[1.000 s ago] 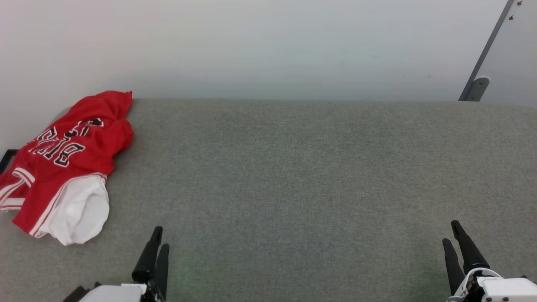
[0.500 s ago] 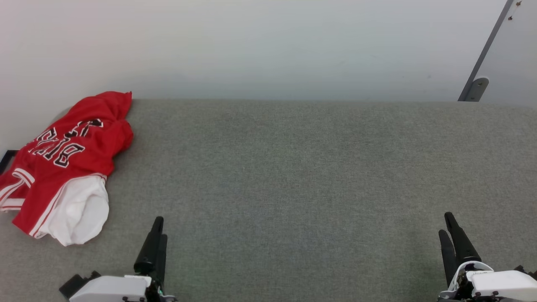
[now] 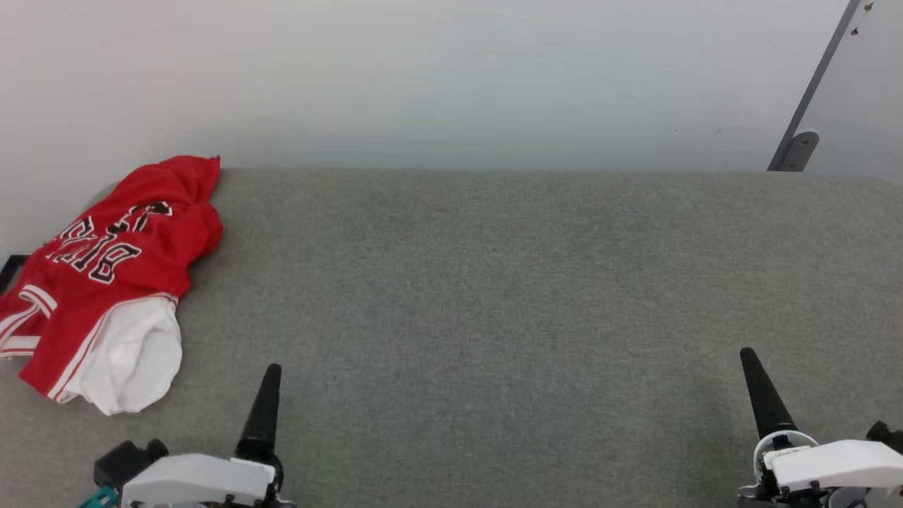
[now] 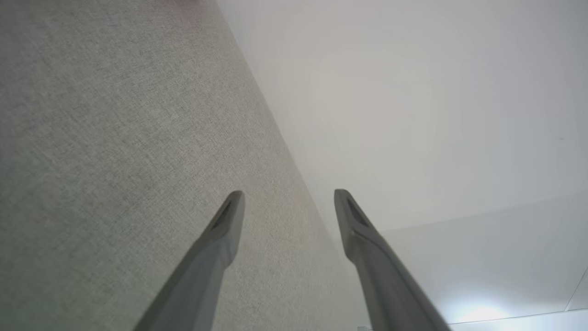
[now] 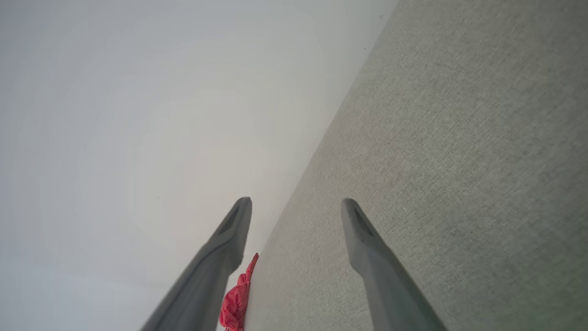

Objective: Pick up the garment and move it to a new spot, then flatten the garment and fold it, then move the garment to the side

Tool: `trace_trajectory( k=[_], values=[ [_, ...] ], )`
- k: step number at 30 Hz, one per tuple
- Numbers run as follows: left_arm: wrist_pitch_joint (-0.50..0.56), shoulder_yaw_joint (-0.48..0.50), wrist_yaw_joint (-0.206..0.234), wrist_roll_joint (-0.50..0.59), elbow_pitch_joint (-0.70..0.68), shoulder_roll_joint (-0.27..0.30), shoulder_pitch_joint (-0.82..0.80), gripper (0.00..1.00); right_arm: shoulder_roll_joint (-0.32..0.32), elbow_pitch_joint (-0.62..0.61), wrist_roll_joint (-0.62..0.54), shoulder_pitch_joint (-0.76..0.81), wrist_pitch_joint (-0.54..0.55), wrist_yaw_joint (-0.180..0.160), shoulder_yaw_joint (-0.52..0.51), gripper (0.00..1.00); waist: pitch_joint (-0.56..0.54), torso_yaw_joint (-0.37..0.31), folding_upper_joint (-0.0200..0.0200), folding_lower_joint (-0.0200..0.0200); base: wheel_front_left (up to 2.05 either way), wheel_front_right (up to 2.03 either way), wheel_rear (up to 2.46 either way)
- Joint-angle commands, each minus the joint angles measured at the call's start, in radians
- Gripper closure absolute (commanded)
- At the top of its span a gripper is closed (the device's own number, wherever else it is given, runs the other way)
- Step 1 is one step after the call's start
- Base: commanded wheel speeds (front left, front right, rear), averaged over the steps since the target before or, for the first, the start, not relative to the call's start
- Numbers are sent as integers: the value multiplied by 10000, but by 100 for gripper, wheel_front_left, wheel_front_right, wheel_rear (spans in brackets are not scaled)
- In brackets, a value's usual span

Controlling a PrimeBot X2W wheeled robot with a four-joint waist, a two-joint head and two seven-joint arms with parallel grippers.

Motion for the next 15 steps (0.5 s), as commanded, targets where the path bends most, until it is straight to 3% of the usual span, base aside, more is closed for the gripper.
trace_trajectory(
  k=[1, 15],
  values=[
    [-97, -90, 117, 490, -222, 155, -101, 0, -149, -78, -588, -320, -112, -1, 60, 0, -2, -2, -1, 0, 0, 0, 0],
    [-583, -516, 637, 3813, -321, 656, -43, 0, -215, 268, -3726, -486, -394, -3, 87, 0, -21, -14, -1, 0, 0, 0, 0]
  ],
)
